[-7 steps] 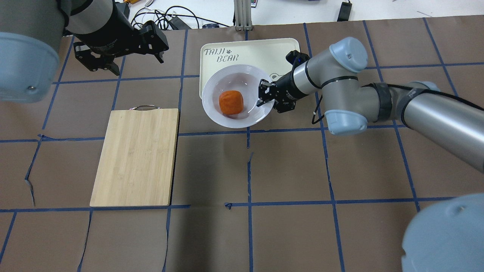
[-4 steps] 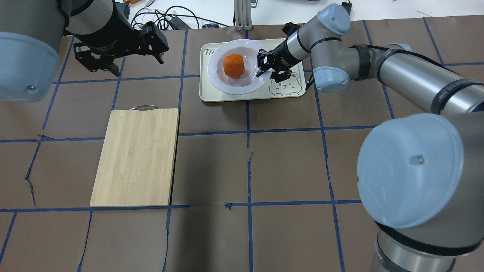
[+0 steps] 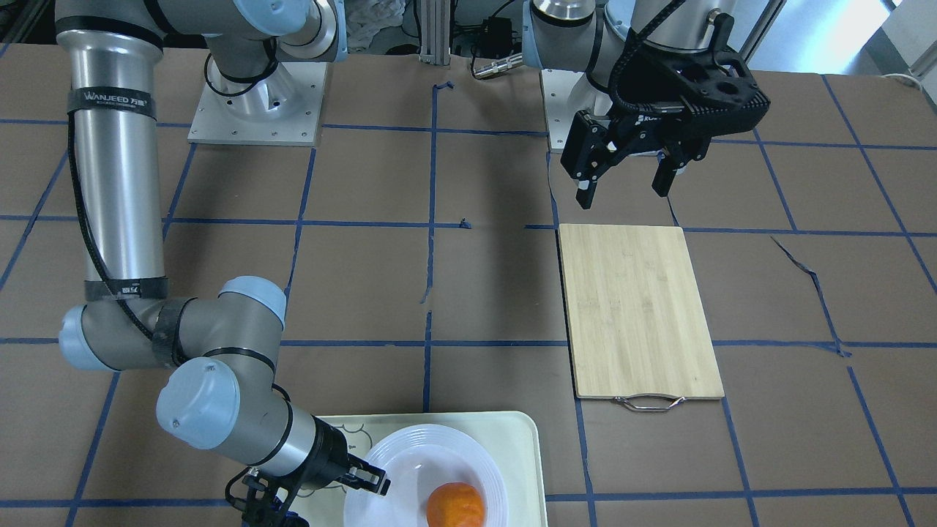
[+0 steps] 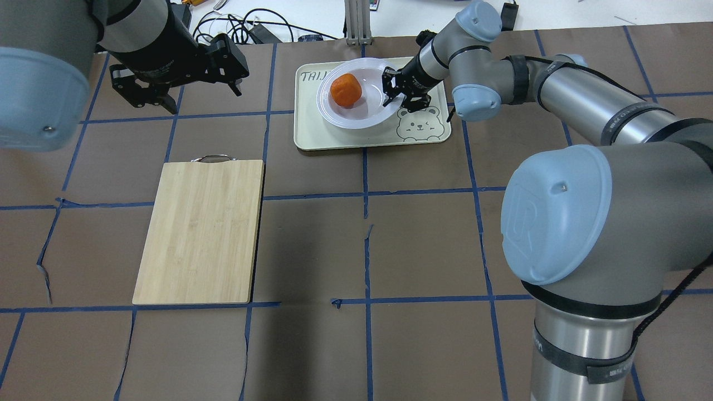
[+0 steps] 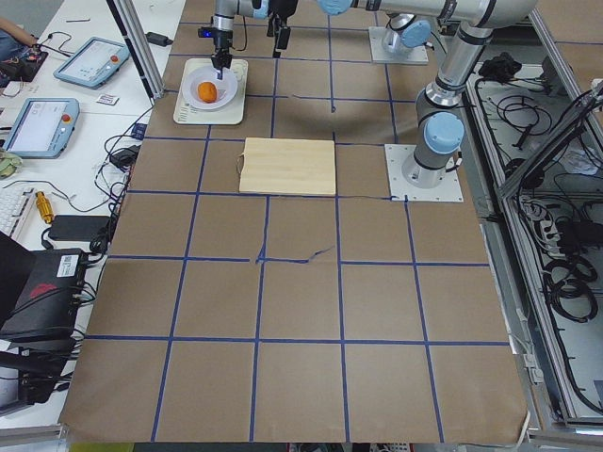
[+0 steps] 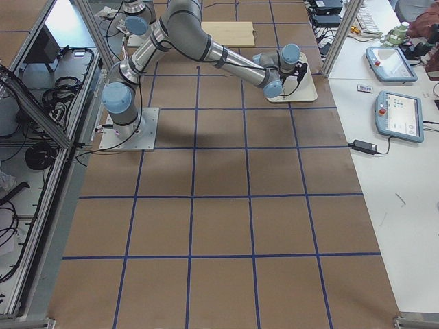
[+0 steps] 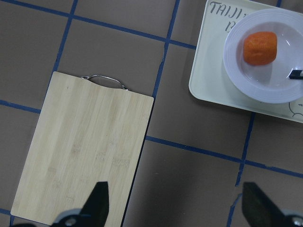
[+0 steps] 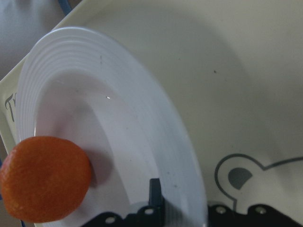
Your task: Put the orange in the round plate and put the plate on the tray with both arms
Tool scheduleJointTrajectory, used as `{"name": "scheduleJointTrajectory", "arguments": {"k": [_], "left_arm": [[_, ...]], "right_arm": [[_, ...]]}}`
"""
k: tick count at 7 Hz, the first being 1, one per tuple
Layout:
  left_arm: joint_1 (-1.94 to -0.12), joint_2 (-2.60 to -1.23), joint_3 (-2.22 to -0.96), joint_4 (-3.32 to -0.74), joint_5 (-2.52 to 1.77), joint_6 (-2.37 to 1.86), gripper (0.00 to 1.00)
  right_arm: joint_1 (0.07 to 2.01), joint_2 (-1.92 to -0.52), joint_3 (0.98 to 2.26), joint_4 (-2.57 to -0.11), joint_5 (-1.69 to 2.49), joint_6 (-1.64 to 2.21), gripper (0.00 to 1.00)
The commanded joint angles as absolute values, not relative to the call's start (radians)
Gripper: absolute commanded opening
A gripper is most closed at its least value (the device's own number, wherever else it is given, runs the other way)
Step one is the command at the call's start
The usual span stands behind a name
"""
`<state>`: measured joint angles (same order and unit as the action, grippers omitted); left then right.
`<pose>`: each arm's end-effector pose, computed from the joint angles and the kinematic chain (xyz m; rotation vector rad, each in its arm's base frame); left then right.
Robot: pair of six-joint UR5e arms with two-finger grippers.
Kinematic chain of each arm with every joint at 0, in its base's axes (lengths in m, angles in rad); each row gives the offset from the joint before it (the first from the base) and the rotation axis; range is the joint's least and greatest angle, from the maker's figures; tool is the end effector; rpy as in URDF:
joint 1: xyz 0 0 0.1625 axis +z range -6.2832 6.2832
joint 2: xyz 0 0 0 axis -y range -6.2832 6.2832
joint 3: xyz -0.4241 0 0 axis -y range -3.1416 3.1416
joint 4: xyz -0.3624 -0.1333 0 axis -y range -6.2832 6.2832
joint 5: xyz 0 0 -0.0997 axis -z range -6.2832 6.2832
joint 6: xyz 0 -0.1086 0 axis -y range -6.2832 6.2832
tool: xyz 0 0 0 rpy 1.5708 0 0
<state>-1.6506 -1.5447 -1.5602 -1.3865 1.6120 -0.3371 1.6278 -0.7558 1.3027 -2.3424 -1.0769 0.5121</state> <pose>-0.1661 -0.4604 0.5157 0.4069 -3.0896 0.3515 0.2265 -0.7249 0.1939 0.5155 2.5546 -0.0977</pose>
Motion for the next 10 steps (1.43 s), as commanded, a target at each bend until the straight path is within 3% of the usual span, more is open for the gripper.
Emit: {"name": "scheduleJointTrajectory", "arguments": {"k": [1,4,8,10], "left_arm": [[-1.651,-1.543,-1.56,-1.387,1.612,-0.337,1.0],[-1.651,-1.545,-1.562,-1.384,1.612,-0.336,1.0],[-1.651,-1.545,-1.566,-1.376,1.612,-0.331,1.0],[-1.651,-1.545,-1.571,-1.376,1.612,-0.333,1.0]], "right_arm": [[1.617,-0.77,1.293,-2.342,-1.083,0.552,1.0],[1.522,-0.851,1.282,-2.171,-1.313,0.233,1.0],[1.528,-1.128,1.233,-1.626,-1.566,0.056,1.0],[1.546,-1.317,1.278,-1.463,-1.559,-0.049,1.0]]}}
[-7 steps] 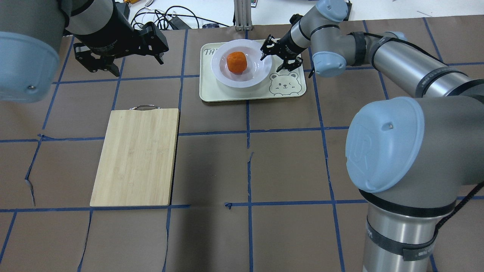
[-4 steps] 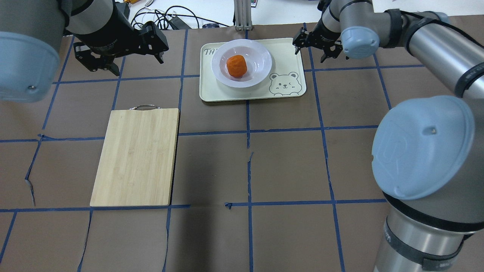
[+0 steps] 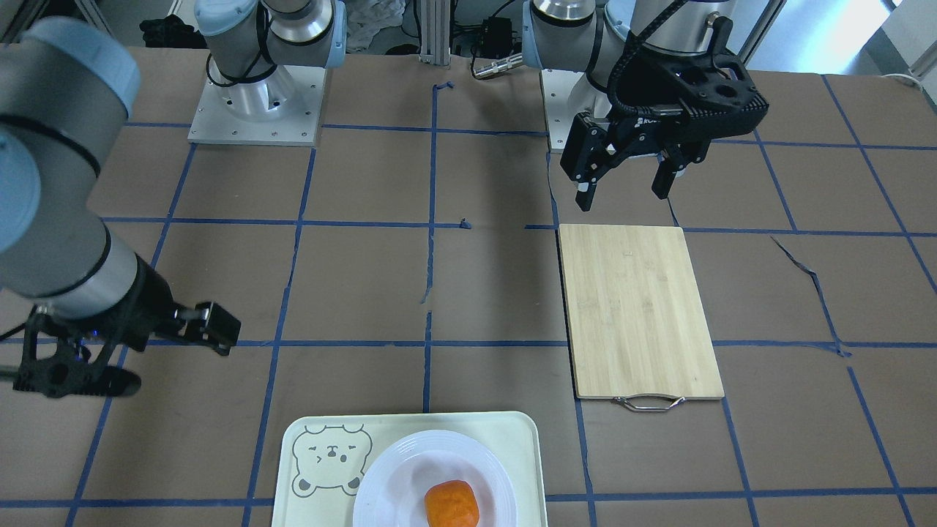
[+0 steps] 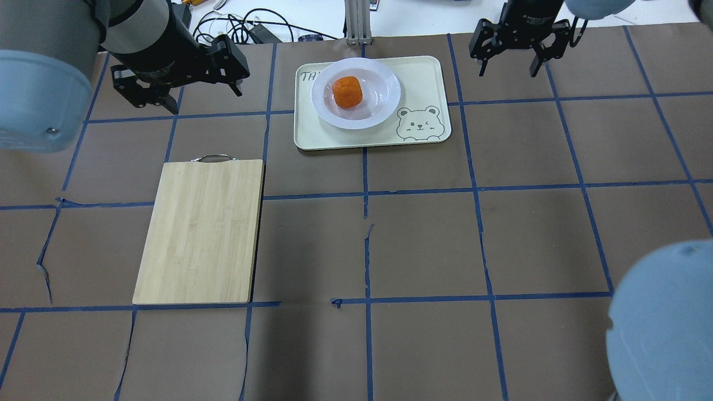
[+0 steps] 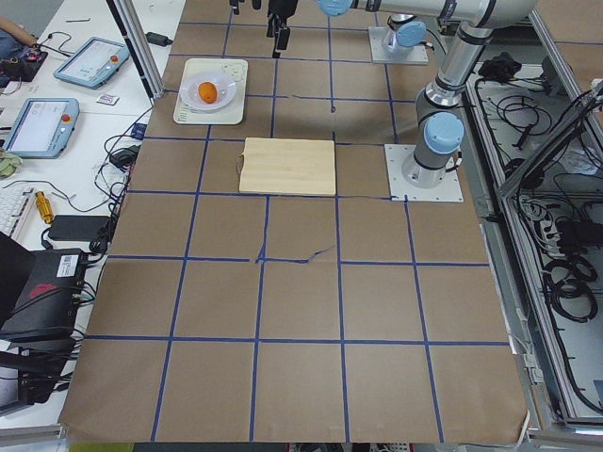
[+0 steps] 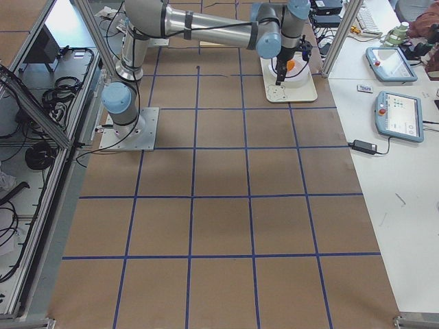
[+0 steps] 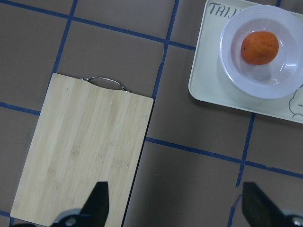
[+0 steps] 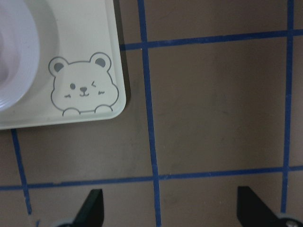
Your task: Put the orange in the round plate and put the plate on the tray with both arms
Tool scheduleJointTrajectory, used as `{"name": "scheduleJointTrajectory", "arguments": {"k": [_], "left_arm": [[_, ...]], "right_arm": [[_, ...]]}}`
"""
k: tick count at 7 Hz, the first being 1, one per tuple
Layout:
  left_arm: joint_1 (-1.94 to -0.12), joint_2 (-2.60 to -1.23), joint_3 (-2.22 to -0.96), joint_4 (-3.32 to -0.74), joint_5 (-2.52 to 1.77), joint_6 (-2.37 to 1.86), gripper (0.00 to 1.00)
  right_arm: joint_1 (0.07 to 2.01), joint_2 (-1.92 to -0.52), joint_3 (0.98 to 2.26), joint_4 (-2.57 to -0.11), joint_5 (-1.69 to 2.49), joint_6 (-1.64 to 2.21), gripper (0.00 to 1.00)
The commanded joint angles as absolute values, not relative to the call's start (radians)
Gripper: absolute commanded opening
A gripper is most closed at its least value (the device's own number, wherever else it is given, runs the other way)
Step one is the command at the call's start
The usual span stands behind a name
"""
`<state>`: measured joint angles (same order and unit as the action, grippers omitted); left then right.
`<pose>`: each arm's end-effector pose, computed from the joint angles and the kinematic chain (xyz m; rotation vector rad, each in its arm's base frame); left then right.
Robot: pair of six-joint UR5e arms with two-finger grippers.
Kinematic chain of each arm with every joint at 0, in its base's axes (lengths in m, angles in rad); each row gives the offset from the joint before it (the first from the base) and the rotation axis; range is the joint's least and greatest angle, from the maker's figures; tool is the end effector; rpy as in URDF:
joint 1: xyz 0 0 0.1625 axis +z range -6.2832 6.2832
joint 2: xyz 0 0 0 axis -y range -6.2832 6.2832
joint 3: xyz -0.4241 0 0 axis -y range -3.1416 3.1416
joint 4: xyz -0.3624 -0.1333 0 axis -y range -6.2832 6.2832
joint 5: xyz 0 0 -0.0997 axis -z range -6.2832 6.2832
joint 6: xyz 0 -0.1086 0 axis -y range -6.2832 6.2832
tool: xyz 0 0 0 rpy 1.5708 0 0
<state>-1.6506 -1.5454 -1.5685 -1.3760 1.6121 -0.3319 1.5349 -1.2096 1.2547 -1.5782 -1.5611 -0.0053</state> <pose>-0.1661 -0.4609 0.5127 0.3989 -3.0907 0.3539 0.1125 -0.6119 0.4306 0.0482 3.1302 0.0587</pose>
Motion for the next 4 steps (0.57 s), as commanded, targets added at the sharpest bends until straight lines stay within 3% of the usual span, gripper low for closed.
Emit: {"name": "scheduleJointTrajectory", "arguments": {"k": [1,4], "left_arm": [[-1.651,-1.545,-1.568,-1.379,1.615,-0.333,1.0],[-1.651,-1.543,-1.562,-1.387,1.611,-0.333,1.0]], "right_arm": [[1.575,-1.432,1.343,-1.43,-1.557,-0.06,0.99],[1.598,-1.56,1.5,-1.502,-1.572,-0.037,1.0]]}}
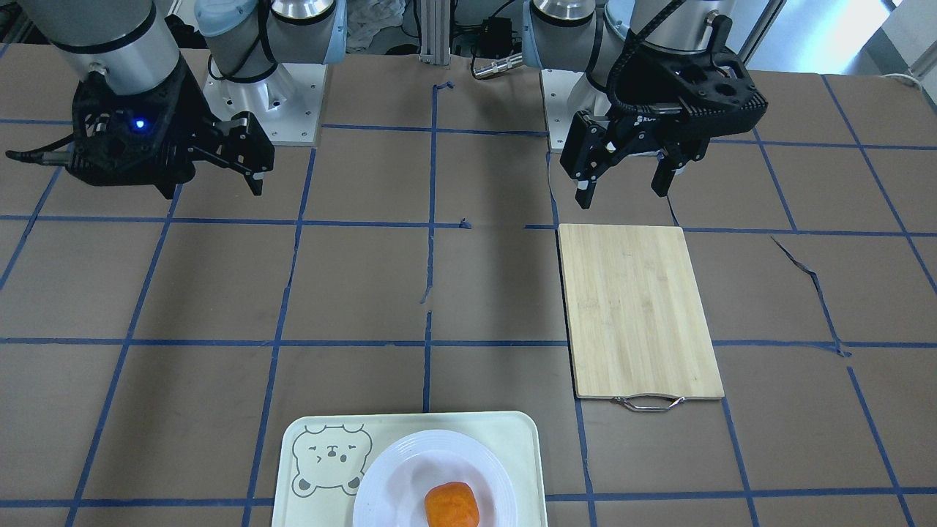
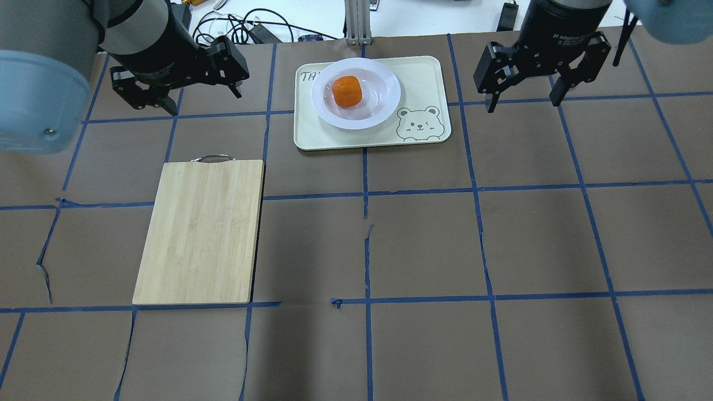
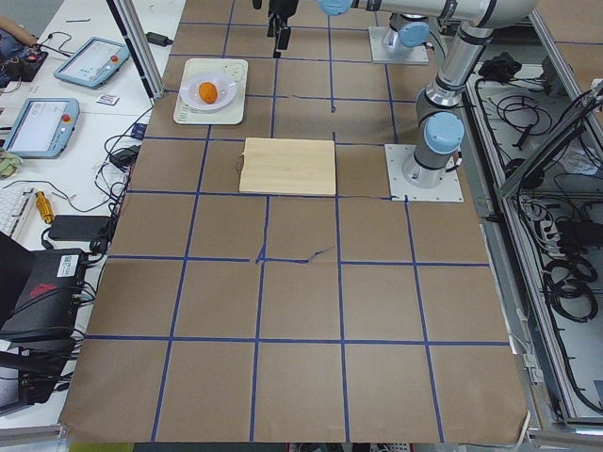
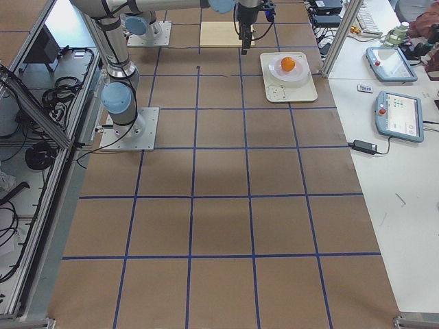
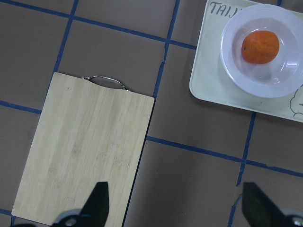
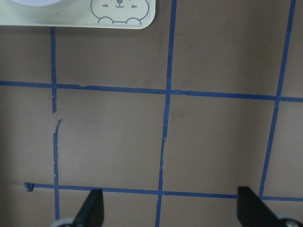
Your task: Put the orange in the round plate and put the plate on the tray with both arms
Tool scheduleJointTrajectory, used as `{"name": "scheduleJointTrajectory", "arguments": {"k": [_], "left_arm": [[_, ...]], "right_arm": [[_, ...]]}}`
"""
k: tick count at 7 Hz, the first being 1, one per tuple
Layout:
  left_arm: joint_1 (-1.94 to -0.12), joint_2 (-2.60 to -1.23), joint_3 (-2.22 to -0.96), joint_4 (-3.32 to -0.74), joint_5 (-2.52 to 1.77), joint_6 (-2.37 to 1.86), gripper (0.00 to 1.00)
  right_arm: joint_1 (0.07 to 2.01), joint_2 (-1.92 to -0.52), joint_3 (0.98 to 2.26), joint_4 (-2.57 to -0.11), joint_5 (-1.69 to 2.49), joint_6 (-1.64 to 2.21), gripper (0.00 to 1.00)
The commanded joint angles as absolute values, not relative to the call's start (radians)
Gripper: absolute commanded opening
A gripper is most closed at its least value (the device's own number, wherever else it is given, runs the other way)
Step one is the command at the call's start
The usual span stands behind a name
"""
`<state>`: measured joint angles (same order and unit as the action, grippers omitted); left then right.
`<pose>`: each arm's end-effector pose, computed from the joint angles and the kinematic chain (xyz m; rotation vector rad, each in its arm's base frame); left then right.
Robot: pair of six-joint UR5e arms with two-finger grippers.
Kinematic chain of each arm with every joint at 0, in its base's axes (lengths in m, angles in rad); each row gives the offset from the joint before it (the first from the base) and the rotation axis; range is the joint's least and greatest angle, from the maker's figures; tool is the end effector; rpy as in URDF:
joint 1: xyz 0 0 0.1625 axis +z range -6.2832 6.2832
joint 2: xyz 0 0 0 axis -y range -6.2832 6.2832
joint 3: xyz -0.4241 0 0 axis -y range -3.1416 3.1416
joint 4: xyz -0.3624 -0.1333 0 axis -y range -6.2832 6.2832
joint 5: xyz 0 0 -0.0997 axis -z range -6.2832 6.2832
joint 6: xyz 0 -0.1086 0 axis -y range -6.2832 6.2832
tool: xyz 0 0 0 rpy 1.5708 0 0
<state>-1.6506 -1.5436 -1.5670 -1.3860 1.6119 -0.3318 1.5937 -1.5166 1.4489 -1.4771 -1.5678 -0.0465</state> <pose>-0.1660 -0.4595 0.5130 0.3988 -3.0931 0.3438 0.1446 -0.4782 0.4993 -0.1088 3.1361 0.0407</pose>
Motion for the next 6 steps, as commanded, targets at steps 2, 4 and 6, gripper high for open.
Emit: {"name": "scheduleJointTrajectory", "arguments": {"k": [2,4,6], "left_arm": [[-1.649,-1.542,-1.574,-1.393,1.605,-0.269,1.0],[-1.641,-1.536,-1.563,-1.393,1.602,-0.212,1.0],[-1.652,-1.537,-1.569,-1.394,1.605,-0.2,1.0]], "right_arm": [[1.597,-1.551,1.502,-1.552,-1.574,-0.044,1.0],[1.598,-1.549,1.503,-1.561,-1.575,-0.035,1.0],[1.597,-1.549,1.503,-1.563,-1.575,-0.035,1.0]]}}
